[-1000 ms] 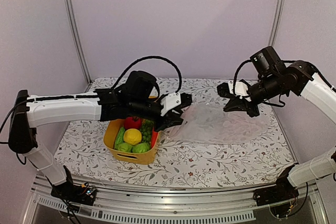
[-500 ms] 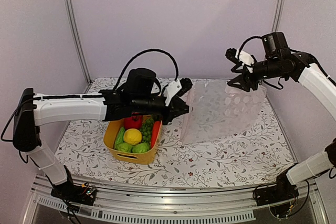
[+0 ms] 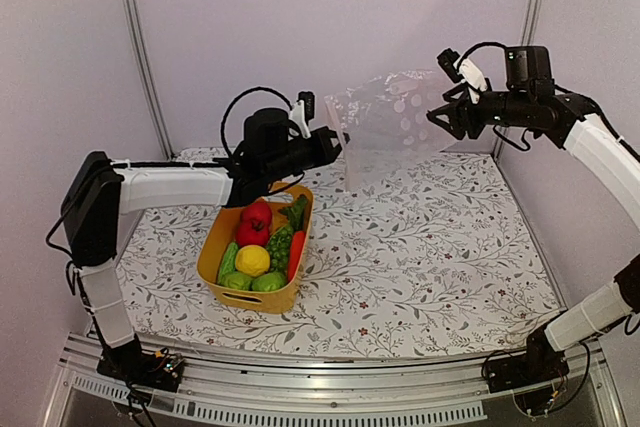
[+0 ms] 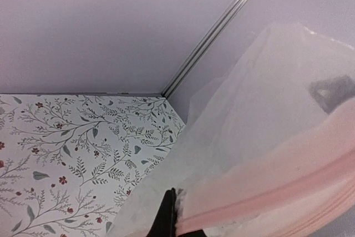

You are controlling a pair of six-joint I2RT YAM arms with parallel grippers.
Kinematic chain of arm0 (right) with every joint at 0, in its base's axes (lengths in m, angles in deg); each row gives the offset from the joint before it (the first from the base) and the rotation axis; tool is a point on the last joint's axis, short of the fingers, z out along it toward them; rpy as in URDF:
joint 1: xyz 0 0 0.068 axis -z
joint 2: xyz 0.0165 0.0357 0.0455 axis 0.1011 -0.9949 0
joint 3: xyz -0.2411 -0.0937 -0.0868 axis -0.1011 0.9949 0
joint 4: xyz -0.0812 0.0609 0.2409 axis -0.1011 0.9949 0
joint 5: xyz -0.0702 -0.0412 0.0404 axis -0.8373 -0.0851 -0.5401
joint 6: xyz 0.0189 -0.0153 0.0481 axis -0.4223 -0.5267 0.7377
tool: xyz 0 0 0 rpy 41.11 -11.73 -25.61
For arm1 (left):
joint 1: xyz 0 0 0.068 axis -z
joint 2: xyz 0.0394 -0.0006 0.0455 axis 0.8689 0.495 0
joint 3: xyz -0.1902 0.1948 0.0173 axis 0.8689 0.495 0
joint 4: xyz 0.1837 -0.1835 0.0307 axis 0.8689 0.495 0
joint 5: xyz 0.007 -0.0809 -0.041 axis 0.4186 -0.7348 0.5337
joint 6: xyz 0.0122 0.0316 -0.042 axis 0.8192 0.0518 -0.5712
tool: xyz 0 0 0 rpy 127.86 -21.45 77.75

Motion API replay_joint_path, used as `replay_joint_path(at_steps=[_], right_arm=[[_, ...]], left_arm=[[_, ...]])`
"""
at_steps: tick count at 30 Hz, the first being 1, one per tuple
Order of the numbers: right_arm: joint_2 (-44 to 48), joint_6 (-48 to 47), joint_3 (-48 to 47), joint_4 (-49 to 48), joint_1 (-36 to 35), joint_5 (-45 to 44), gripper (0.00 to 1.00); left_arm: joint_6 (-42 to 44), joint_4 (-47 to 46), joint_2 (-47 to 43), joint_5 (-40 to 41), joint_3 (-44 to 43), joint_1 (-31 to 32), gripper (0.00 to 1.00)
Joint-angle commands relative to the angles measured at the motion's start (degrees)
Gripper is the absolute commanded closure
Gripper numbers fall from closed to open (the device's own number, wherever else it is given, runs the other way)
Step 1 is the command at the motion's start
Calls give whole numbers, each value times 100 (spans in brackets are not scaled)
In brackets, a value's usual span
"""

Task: Place the food in the zip-top bag and seal the zipper
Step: Pass from the right arm to the left, then pass from the left arm to the right

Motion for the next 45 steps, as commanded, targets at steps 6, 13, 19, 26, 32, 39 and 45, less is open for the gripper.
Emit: replay_joint_path(at_steps=[6, 13, 19, 26, 32, 39, 45], right_arm=[[-162, 578, 443, -662, -303, -997, 28], [-396, 817, 626, -591, -669, -485, 34], [-703, 972, 584, -745, -953, -613, 39], [-1214, 1021, 280, -767, -1049, -772, 42], [-1608, 1065, 197, -836, -1055, -1016, 46], [-1698, 1099, 159, -1175, -1030, -1561, 72], [-1775, 1179, -142, -1262, -554, -1923, 100]], left_arm=[[-1199, -289, 916, -31, -893, 332, 100], [-1585, -331, 1171, 80, -1072, 371, 100], [-1717, -308, 1240, 139, -1159, 414, 100], [-1726, -264, 1220, 46, -1089, 433, 100], [-1607, -274, 1133, -48, -1013, 464, 100], [-1541, -159, 1101, -206, -1002, 469, 100], [-1490, 677, 1037, -164, -969, 471, 100]])
